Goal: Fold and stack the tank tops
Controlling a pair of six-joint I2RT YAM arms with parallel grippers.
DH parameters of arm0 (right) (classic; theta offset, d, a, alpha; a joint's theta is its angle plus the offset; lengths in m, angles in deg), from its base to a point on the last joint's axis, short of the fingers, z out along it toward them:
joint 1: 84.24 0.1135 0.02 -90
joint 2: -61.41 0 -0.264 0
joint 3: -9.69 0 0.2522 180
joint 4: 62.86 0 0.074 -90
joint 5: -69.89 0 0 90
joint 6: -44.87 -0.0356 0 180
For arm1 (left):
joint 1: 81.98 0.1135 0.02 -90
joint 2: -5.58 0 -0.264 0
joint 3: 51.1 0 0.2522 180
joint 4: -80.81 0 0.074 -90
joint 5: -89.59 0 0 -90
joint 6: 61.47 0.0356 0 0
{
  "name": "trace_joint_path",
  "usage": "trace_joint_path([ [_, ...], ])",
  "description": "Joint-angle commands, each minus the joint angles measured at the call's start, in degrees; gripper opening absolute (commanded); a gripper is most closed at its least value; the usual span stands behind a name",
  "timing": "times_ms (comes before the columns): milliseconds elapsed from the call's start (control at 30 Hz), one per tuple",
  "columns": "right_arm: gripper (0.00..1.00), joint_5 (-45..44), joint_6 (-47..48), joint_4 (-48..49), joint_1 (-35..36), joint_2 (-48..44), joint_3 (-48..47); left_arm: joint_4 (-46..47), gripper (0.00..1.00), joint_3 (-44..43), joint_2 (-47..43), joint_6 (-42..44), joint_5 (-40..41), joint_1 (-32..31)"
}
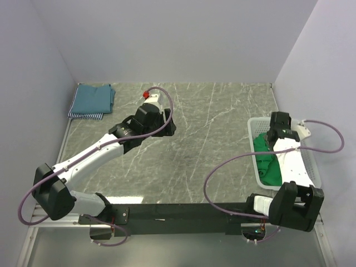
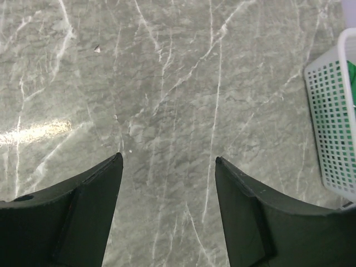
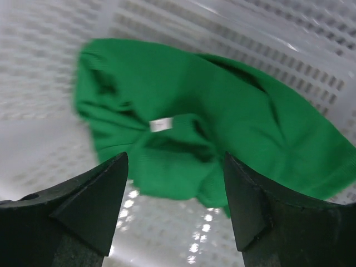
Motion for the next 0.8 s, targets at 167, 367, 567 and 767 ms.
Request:
trace_joint_path([
  [167, 0.77, 2.97, -4.22, 7.55, -6.89, 4.18, 6.53, 1.15, 0.72, -0.6, -2.09, 1.19, -2.33, -0.38],
  [367, 0.76, 8.07, -4.04, 15.28, -9.45, 9.73, 8.9, 1.5, 0.7, -0.86, -0.68, 1.8, -2.86, -0.38],
  [567, 0.58, 9.49, -2.81, 19.52, -9.72, 13.51, 9.26, 2.12, 0.67, -0.77, 0.9, 1.8, -3.65, -0.47],
  [767, 0.09, 9.57, -0.96, 18.12, -9.71, 11.76, 7.69, 2.03, 0.6, -1.3, 0.55, 2.33, -4.61, -0.47],
])
